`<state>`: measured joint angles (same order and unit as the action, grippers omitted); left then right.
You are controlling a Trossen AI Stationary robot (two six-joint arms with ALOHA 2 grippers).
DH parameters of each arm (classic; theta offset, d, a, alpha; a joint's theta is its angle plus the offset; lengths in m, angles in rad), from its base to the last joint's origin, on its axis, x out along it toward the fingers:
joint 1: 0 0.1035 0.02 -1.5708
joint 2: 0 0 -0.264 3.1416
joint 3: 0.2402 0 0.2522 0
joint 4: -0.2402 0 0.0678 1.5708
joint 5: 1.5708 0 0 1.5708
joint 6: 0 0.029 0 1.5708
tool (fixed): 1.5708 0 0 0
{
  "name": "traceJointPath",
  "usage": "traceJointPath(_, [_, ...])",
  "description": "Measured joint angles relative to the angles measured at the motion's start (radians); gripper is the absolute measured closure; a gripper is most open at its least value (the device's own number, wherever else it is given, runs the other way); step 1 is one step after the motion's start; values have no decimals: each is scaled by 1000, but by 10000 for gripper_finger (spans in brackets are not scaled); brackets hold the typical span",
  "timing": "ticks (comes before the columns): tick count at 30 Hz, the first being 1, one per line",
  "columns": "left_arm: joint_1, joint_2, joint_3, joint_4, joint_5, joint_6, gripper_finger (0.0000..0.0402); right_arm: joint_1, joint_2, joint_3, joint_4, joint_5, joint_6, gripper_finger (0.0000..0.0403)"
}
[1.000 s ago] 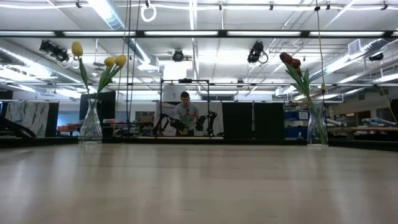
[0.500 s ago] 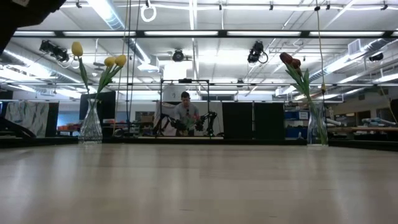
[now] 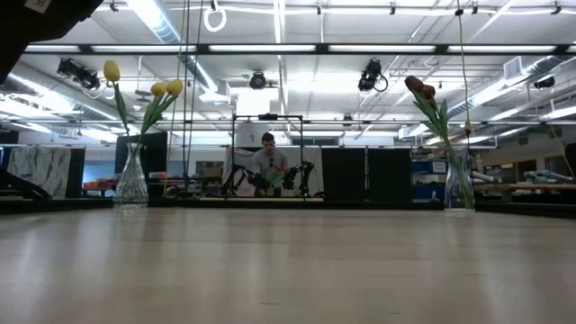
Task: Sort flowers into vase by color
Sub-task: Put the white flowers into the purple vase
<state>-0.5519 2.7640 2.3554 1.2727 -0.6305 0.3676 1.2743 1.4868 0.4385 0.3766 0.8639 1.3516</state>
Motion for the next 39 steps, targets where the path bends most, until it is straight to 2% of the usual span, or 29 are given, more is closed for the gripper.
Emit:
traceJointPath(6, [9,0,0,45,26,-3,400,-13,0,0,3,-7,8,76])
traceJointPath(11, [24,0,0,40,101,-86,400,-28,-1,1,4,-21,11,76])
traceJointPath(17, [28,0,0,20,102,-84,400,-50,-1,1,33,-23,8,76])
traceJointPath(33, [33,0,0,-193,103,-141,400,-61,-1,1,47,-47,-19,78])
traceJointPath(39, [28,-1,1,-337,106,-183,399,-61,-1,2,39,-50,-19,88])
